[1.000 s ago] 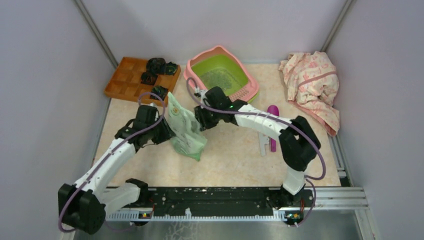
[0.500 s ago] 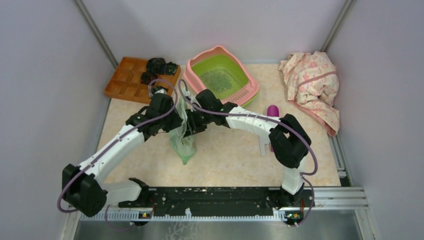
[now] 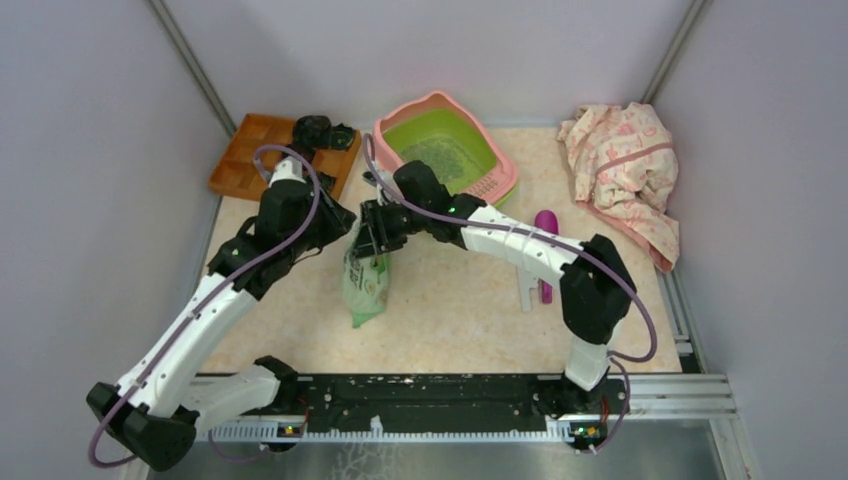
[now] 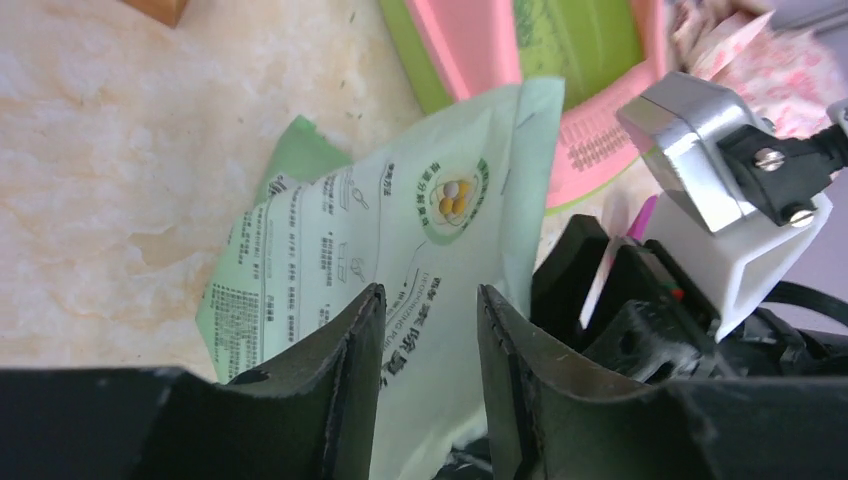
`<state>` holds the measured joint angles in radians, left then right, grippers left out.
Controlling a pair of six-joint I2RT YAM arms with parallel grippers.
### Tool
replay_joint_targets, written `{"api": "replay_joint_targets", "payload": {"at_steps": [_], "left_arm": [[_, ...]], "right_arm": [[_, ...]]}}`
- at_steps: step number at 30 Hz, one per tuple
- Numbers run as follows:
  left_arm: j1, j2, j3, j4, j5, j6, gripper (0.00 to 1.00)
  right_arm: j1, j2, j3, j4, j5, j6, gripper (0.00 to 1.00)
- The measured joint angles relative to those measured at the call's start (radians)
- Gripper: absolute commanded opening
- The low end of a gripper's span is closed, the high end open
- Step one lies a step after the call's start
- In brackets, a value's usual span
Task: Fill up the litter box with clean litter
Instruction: Adjust the cat litter bag at the center of the board.
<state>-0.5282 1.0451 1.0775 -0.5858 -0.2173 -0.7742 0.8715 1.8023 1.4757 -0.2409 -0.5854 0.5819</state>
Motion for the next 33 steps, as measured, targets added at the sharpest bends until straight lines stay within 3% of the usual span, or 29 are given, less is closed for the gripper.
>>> {"api": "replay_joint_targets", "payload": {"at_steps": [9,12,15,22,29,33], "left_arm": [[-0.007,-0.185,0.121,-0.096,-0.215,0.033,0.57],[0.013,-0.217,0.066,-0.104,-0.243,0.033,0.66],[0.072,-0.194,-0.045,-0.092,-0.205,0.034,0.67],[0.312,0.010,-0.328,0.025,0.002,0.046,0.65],[0.319,0.104,-0.375,0.122,0.074,0.046,0.64],[0.319,0.165,-0.406,0.201,0.105,0.041,0.62]], "right_arm": [[-0.090,-0.321,-0.139,-0.048,0.167,-0.084,0.45],[-0.091,-0.405,-0.216,-0.076,0.249,-0.097,0.48],[-0.089,-0.435,-0.290,-0.114,0.328,-0.103,0.48],[-0.089,-0.244,-0.371,-0.088,0.435,-0.022,0.45],[-0.086,-0.029,-0.383,0.037,0.488,0.084,0.44],[-0.070,0.042,-0.381,0.108,0.522,0.127,0.36]]}}
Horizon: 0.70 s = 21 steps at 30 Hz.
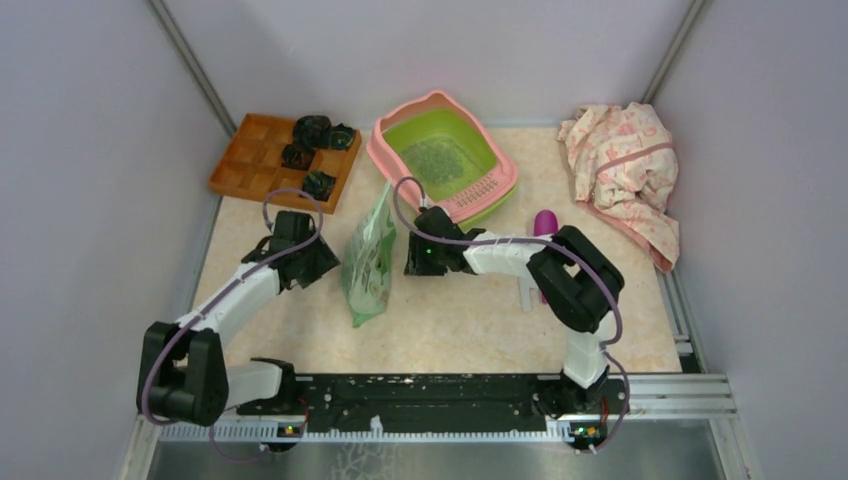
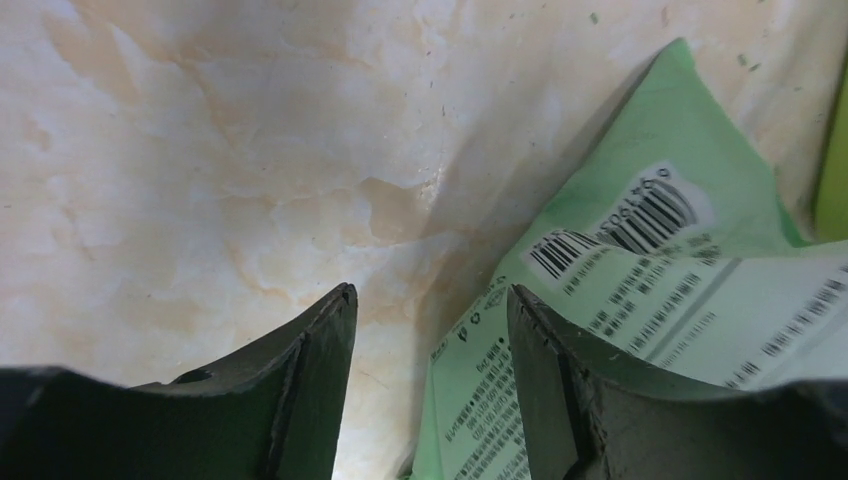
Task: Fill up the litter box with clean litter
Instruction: Adjust the cat litter bag at the center of the board.
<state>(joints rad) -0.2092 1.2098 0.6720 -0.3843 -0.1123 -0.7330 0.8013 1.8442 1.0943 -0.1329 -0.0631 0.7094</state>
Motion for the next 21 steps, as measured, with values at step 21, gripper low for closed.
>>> {"api": "replay_joint_targets", "payload": {"at_steps": [21], "left_arm": [[-0.212,0.021,0.072,-0.028,0.018,-0.069,0.49]], "right_arm": [[0.106,0.127,0.153,0.156,-0.007,0.105,0.22]]}}
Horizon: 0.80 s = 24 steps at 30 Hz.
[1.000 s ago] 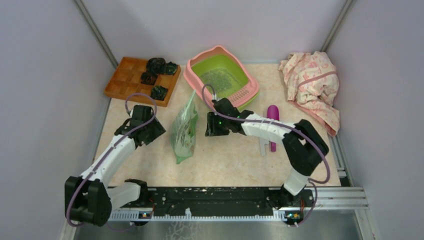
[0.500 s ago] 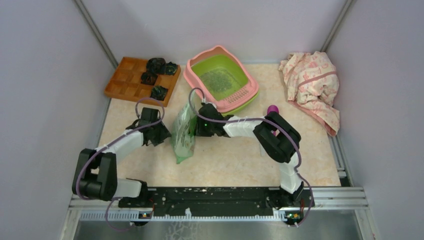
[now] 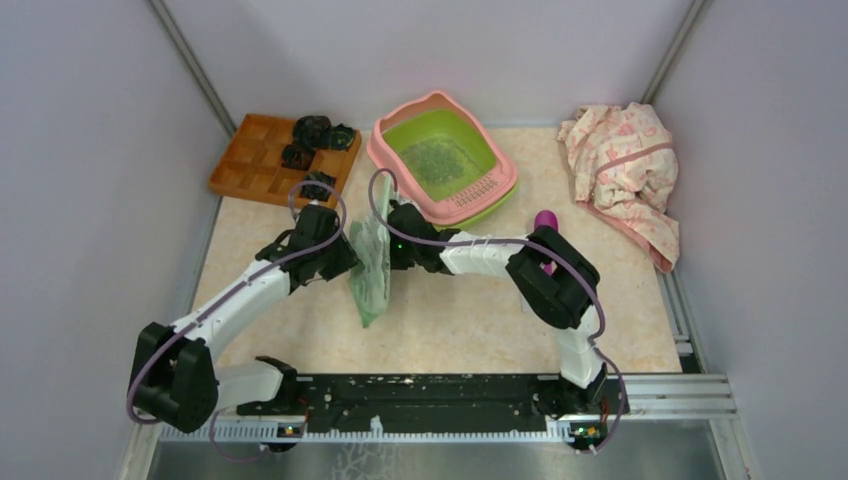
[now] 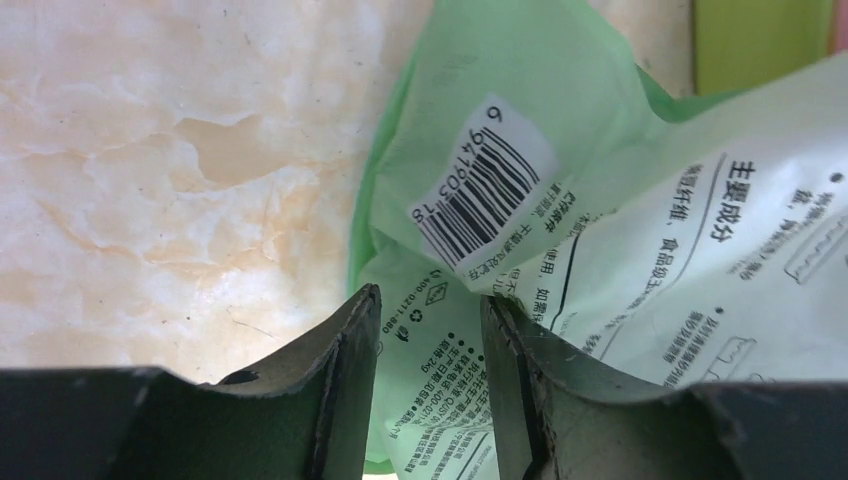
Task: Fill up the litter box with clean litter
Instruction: Adjust the cat litter bag at the center of the board.
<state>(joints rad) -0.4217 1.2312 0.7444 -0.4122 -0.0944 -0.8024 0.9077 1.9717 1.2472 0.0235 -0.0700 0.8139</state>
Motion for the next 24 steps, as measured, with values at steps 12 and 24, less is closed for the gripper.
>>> {"api": "replay_joint_targets", "payload": {"at_steps": [12,24], "left_arm": [[-0.033,-0.002,0.026,-0.064,-0.019,-0.020,0.49],[-0.040,-0.083,-0.011,-0.108,-0.050,-0.013,0.50]], "right_arm": [[0.023,-0.006,0.066,-0.050,-0.021,-0.028,0.22],[0.040,-0.130,0.062,-0.076,-0.165,-0.120,0.26]]}}
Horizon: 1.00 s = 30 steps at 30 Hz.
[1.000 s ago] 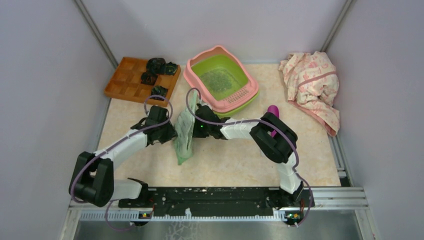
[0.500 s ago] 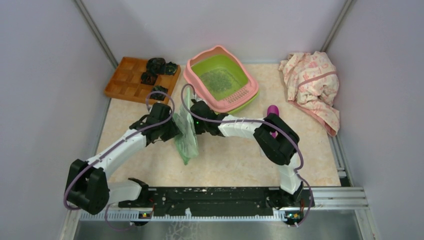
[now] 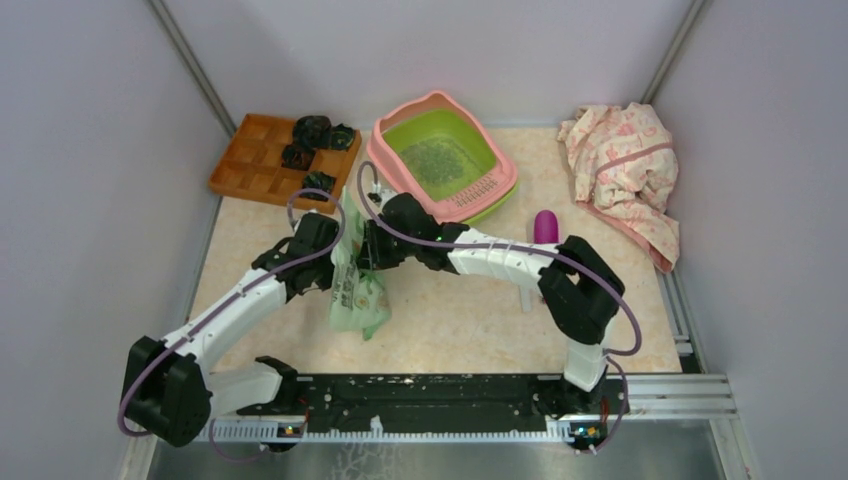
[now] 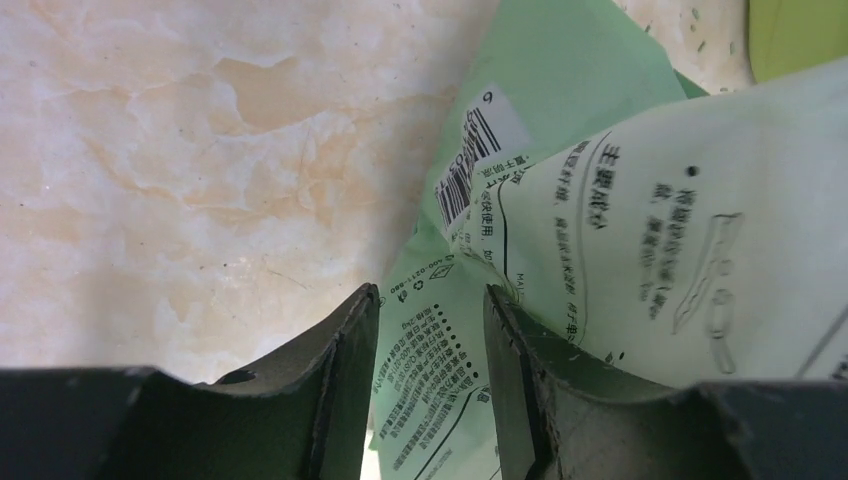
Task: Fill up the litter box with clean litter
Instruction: Adjust the cat litter bag at the center of the board.
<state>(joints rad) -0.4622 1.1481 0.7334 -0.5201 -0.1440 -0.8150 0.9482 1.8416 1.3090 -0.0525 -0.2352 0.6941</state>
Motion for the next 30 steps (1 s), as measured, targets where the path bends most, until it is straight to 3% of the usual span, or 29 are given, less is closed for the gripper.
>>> {"api": "replay_joint_targets", "payload": {"at_steps": [10,17,30], "left_arm": [[-0.009,-0.024,0.024,-0.028,0.015,0.031,0.56],[-0.003,-0.132,0.105,-0.014,-0.008,0.046,0.57],[0.107,-0.030,0.121,0.074,0.046,0.093,0.51]], "right_arm": [[0.003,-0.068,-0.006,-0.034,-0.010,-0.065,0.26],[-0.097,-0.114,-0.005,-0.072,0.012,-0.051,0.27],[-0.241,-0.127,0.023,-0.174,0.100,-0.061,0.27]]}}
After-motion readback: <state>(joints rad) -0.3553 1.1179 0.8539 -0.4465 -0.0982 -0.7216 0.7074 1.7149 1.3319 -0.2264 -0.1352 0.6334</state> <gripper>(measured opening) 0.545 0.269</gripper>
